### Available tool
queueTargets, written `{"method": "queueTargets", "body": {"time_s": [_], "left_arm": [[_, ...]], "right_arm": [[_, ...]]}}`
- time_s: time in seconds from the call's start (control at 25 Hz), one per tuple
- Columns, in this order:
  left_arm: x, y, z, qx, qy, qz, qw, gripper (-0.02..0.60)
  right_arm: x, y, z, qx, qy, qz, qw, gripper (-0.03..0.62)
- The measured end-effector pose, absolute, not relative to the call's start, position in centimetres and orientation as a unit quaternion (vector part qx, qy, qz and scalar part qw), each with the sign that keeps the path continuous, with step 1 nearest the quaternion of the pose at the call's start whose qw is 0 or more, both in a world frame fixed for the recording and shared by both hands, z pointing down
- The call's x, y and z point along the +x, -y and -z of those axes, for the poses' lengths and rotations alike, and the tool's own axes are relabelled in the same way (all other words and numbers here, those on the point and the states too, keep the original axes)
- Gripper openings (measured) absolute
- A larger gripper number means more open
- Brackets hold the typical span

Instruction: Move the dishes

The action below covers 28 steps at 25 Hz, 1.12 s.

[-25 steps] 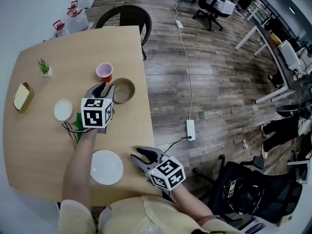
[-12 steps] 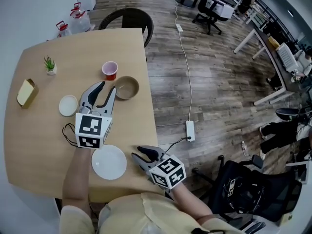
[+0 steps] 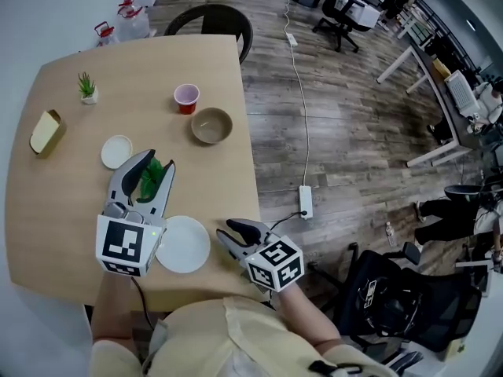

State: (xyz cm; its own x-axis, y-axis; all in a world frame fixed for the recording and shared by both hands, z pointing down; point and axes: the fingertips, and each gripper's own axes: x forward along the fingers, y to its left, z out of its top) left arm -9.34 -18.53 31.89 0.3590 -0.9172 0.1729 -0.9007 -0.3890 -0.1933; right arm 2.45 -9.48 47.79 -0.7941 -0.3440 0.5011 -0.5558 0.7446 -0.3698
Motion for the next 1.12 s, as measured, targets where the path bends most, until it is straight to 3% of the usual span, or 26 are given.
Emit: {"method": "queueTargets", "body": {"time_s": [0.16, 0.4, 0.64, 1.12], "left_arm": [[-11.3, 16.1, -34.3, -0.818, -0.549, 0.171, 0.026, 0.131], [-12.7, 11.2, -39.1, -0.824, -0.533, 0.173, -0.081, 0.160], [-12.1, 6.9, -44.1, -0.831, -0.487, 0.253, -0.089, 0.216], [-11.3, 2.4, -49.8, -0.813, -0.473, 0.289, -0.180, 0.218]], "right_arm": [[1.9, 9.1, -47.9, 0.250, 0.911, -0.258, 0.205, 0.143], [1.2, 7.7, -48.3, 0.246, 0.910, -0.260, 0.210, 0.141], [0.5, 7.3, -48.7, 0.244, 0.909, -0.261, 0.215, 0.141], [-0.2, 5.9, -49.4, 0.227, 0.910, -0.256, 0.233, 0.141]]}}
